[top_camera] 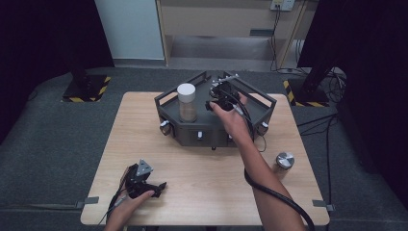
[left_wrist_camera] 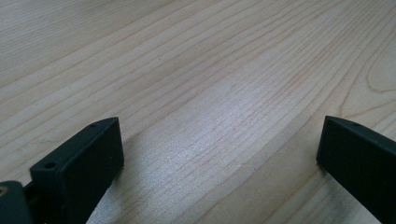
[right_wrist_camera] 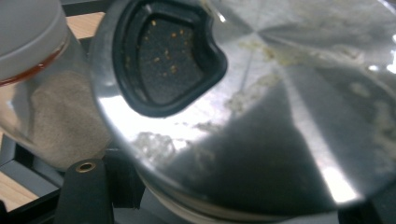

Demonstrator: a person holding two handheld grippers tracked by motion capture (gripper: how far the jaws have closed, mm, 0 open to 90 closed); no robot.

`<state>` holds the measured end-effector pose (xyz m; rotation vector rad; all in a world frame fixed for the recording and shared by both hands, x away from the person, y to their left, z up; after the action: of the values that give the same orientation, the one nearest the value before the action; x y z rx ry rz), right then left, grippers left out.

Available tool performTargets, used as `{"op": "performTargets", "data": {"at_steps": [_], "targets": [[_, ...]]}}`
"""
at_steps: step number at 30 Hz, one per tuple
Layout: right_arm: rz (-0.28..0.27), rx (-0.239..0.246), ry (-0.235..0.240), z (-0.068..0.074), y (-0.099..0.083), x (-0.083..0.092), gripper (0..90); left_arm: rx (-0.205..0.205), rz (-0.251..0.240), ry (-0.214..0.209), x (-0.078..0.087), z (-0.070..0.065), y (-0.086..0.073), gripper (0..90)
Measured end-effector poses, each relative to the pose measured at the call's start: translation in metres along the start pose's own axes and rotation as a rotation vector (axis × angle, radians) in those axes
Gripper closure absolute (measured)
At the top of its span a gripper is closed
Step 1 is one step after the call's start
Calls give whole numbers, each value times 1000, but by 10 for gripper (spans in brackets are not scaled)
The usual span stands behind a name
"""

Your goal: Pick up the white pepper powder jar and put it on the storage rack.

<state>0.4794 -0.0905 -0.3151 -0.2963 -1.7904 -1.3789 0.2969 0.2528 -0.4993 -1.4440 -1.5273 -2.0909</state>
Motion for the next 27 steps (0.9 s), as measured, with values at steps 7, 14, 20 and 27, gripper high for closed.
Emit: {"op": "performTargets", "data": {"at_steps": [7, 14, 20, 27], "targets": [[0, -3, 3, 1, 0, -6, 313, 2, -1, 0, 0, 0, 0, 0], [5, -6, 8, 2, 0, -11, 313, 2, -3, -1, 0, 0, 0, 0], [5, -6, 9, 2, -2, -13, 313, 3, -4, 0, 0, 0, 0, 0], [8, -9, 14, 3, -5, -16, 313, 3, -3, -1, 0, 0, 0, 0]]}}
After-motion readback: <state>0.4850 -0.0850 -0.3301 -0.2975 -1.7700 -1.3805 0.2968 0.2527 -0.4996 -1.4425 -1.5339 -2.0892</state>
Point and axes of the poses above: each handheld gripper's, and its own axes: x roughly backward along the jaws, y roughly out of its top, z roughly to its left, the point moved 8 cm from there along -x, roughly forward along the jaws, and after that the axes turned 5 degrees about z, right-handed, at the moved point
